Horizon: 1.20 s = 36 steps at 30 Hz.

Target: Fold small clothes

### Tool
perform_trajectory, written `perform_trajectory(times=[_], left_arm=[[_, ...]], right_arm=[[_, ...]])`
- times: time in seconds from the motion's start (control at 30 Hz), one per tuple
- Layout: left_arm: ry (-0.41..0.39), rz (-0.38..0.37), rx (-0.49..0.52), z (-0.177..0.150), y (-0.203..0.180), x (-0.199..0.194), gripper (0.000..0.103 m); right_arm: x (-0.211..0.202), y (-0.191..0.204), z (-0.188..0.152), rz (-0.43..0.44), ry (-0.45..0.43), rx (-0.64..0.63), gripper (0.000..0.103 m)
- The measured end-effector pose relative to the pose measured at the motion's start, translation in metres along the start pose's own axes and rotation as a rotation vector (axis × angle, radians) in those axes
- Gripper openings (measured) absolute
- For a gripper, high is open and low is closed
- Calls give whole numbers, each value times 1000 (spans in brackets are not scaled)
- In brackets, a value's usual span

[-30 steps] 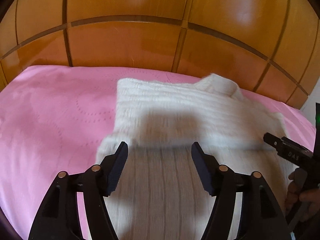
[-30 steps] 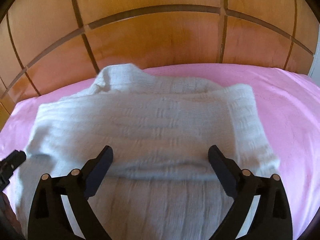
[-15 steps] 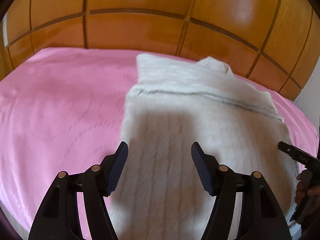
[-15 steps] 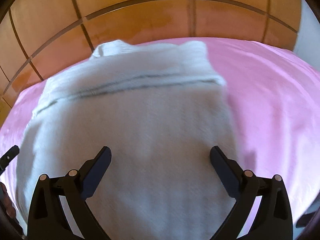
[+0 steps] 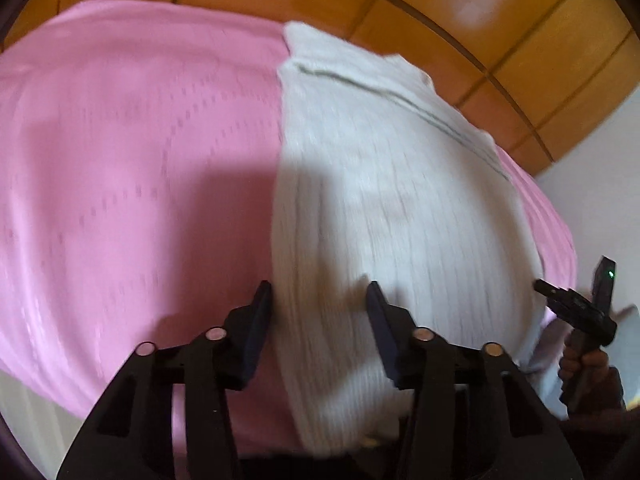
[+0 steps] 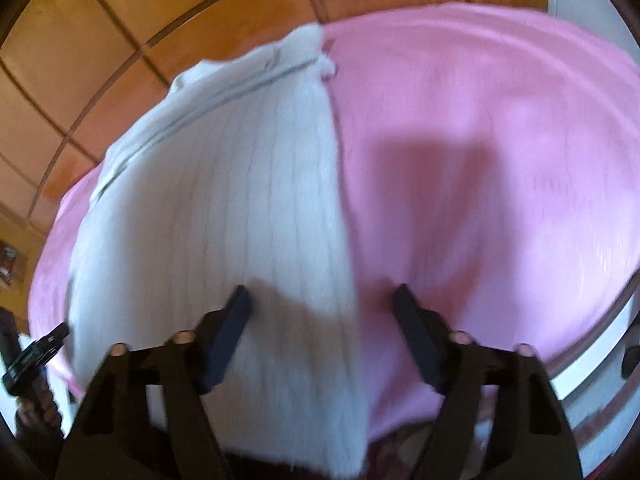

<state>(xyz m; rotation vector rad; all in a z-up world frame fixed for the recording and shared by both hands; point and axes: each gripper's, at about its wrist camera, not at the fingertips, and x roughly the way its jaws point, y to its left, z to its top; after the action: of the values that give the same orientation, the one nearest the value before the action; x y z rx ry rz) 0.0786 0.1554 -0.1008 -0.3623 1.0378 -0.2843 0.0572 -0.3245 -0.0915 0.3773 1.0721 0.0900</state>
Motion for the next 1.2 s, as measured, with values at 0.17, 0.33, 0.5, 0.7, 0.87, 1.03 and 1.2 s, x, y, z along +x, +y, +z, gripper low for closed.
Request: perform_trajectory(times=[0.17, 0.33, 0.5, 0.7, 0.87, 1.03, 1.2], left_arm=[[55, -62, -12, -21, 1, 0, 16], [7, -245, -71, -6, 4, -18, 9], [-75, -349, -116, 30, 4, -21, 9], [-125, -399, -219, 94, 3, 2, 9], [-145, -243, -295, 150, 11, 31, 10], [-188, -192, -290, 156, 24, 28, 54], [-128, -160, -209, 124, 35, 32, 54]], right_arm=[[-1, 8, -33, 84, 119, -29, 28], [-10, 26, -24, 197, 118, -46, 12], [-24, 36, 16, 338, 4, 12, 12], [-3, 24, 80, 357, -91, 159, 11], [17, 12, 119, 353, -118, 233, 21], [0, -5, 129, 333, -204, 237, 77], [-5, -15, 104, 252, -177, 165, 85]])
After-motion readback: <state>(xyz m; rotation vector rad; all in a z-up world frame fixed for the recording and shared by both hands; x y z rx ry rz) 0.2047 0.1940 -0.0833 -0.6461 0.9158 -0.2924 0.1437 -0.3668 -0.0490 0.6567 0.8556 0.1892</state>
